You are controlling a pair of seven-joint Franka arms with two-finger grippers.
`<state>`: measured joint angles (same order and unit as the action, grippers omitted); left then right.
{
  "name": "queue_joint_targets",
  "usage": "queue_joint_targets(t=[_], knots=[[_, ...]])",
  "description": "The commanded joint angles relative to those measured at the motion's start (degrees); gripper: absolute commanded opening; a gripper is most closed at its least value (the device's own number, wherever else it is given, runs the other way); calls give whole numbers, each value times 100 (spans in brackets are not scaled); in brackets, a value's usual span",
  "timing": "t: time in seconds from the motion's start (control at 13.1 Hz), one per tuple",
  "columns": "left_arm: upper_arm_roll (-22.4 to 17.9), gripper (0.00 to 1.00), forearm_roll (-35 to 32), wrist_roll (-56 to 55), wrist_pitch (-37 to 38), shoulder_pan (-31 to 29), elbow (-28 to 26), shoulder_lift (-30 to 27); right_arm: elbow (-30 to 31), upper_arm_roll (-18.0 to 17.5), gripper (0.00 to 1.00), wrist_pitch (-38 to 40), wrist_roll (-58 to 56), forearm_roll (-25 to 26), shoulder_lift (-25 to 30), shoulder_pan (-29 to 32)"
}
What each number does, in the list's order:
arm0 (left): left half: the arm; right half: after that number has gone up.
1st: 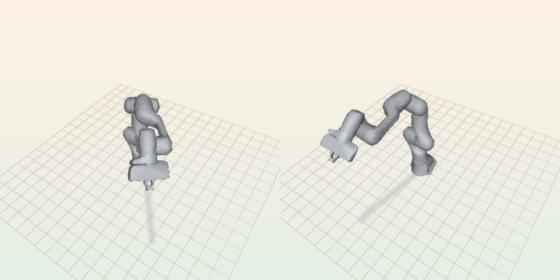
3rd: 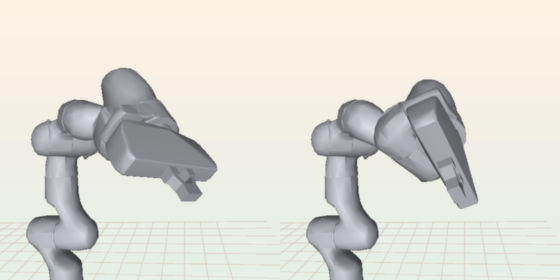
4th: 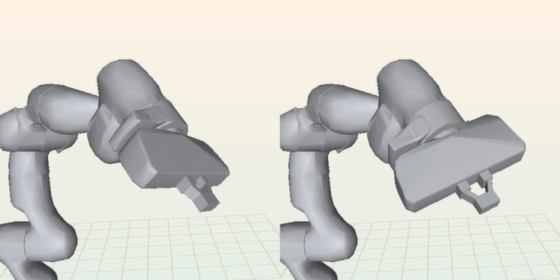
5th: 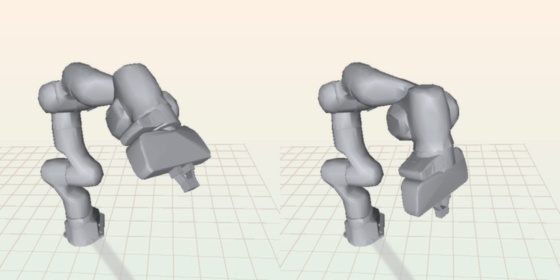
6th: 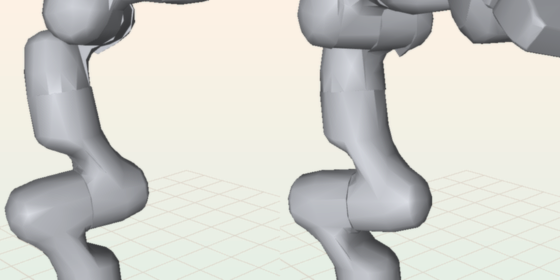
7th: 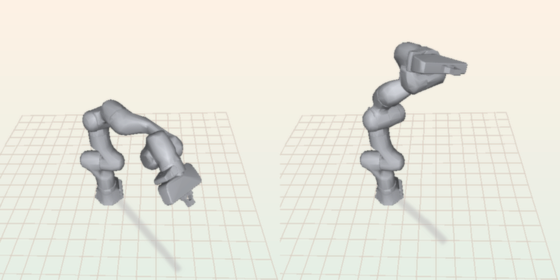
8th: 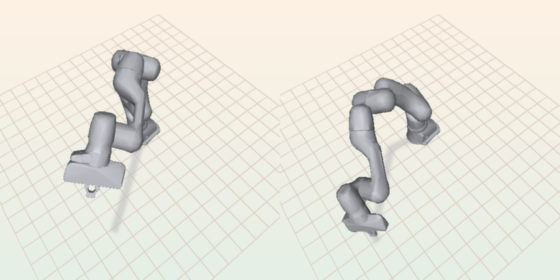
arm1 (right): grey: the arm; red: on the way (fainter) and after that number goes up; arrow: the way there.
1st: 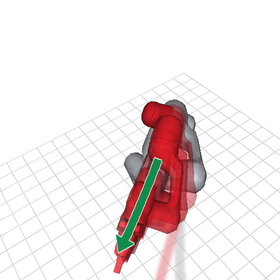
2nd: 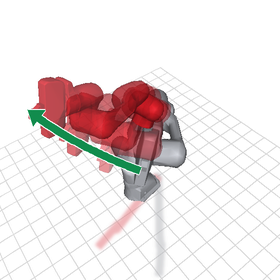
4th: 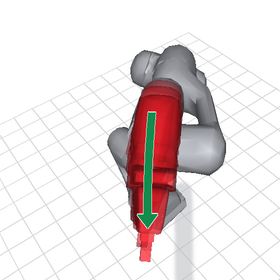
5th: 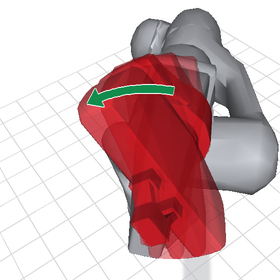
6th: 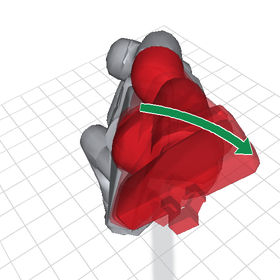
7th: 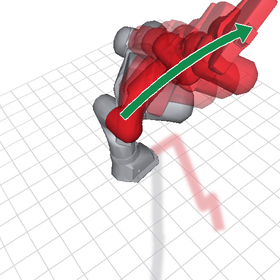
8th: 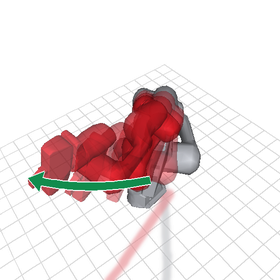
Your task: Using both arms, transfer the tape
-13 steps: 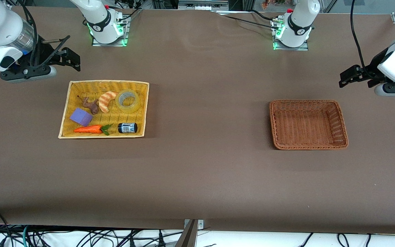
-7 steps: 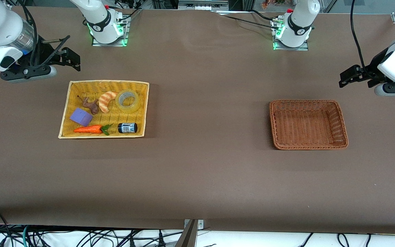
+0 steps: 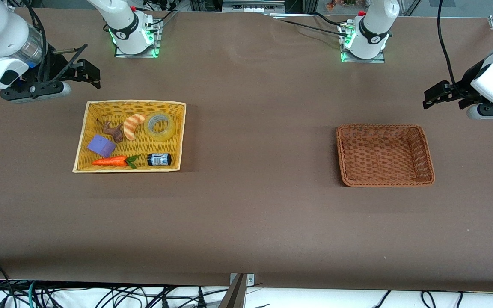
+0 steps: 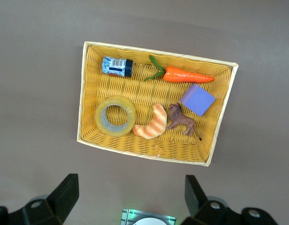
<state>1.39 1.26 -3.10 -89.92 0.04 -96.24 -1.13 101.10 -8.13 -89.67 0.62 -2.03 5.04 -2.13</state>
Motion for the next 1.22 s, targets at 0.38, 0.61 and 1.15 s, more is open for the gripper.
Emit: queue_joint_targets(t=[0.38, 0.61, 1.15], knots=[[11, 100, 129, 29, 141, -22, 202, 78, 1742, -320, 100, -2049, 26, 63, -363, 20], [11, 100, 129, 38, 141, -22, 202, 78, 2904, -365, 100, -3773, 17, 63, -723, 11], [11, 100, 129, 38, 141, -22, 202, 78, 3740, -374, 100, -5138, 88, 54, -1418, 2]])
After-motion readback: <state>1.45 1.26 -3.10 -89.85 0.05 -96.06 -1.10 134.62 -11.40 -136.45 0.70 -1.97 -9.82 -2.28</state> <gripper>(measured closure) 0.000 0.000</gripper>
